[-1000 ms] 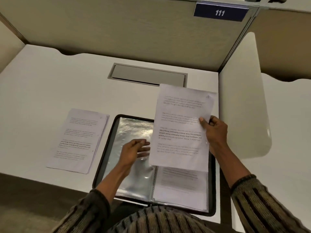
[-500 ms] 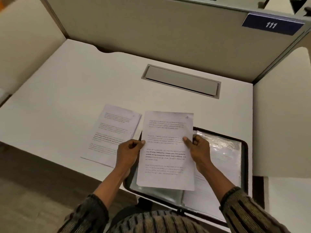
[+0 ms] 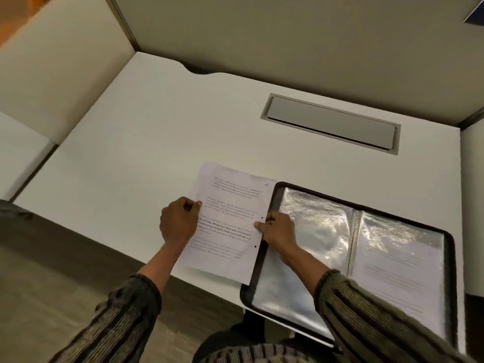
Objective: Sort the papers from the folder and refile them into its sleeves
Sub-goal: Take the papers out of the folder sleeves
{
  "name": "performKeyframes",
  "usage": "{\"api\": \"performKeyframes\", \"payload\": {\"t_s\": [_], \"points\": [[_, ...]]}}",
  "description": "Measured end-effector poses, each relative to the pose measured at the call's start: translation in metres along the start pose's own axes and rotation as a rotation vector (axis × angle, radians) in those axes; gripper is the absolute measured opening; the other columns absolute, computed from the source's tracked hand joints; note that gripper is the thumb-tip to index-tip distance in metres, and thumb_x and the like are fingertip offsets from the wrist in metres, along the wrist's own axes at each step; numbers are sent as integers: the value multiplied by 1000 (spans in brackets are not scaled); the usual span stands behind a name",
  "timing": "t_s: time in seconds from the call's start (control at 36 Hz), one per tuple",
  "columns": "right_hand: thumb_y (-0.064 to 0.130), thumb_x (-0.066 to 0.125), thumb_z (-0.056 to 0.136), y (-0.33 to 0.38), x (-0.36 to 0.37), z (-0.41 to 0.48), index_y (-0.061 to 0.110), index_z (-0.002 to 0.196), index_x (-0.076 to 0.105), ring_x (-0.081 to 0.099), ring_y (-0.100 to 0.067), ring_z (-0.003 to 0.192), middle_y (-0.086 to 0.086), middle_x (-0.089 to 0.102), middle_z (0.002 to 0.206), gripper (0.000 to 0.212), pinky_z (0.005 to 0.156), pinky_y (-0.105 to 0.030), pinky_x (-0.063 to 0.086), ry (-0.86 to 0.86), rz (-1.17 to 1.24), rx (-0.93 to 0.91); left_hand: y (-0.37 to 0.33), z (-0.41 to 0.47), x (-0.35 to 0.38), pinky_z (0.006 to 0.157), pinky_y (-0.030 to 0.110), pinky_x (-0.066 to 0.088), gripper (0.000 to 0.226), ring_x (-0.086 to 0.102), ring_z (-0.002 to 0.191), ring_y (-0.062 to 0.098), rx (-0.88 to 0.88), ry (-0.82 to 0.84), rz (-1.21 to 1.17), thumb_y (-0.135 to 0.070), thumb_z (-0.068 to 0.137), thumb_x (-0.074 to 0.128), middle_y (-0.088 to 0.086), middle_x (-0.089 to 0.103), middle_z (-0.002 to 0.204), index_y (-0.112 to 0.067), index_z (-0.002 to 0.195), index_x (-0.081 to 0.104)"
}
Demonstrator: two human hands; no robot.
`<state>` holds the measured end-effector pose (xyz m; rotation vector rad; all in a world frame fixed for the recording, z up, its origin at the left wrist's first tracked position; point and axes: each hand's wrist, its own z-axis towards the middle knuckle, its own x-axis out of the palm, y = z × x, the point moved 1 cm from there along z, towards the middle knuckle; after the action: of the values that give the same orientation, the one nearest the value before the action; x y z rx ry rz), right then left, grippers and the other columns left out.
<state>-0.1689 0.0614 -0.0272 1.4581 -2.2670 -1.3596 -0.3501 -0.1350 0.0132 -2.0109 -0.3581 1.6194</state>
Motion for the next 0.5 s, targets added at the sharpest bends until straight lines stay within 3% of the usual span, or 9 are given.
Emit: {"api": "performKeyframes", "payload": {"t_s": [0.17,0.31,0.42,0.5], "points": [[33,87,82,22,33,17,10,79,69,70,-18,72,0,72,75,30,70,-36,61,-97,-212,-12,12,41,-7,70,37,55,27,69,77,27,46,36,202,-46,98,69,-2,74,84,-22,87,72],[35,79,91,24,43,25,16,78,59,64,-18,77,2,64,80,30,62,-29,44,-63,-323,22,10,59,1,70,36,51,28,68,78,29,155,109,430,-44,101,65,0,73,86,-21,87,69],[41,75,94,23,44,28,13,94,63,62,-17,79,-1,66,90,31,62,-27,44,-59,-440,10,8,65,9,70,36,52,29,69,82,32,207,156,566,-44,102,61,4,73,91,-18,93,69],[46,73,95,24,44,27,13,92,61,64,-17,76,-1,65,88,35,62,-28,49,-62,-509,-9,9,65,12,71,38,50,25,69,87,33,208,186,603,-39,101,61,6,72,97,-15,96,65]]}}
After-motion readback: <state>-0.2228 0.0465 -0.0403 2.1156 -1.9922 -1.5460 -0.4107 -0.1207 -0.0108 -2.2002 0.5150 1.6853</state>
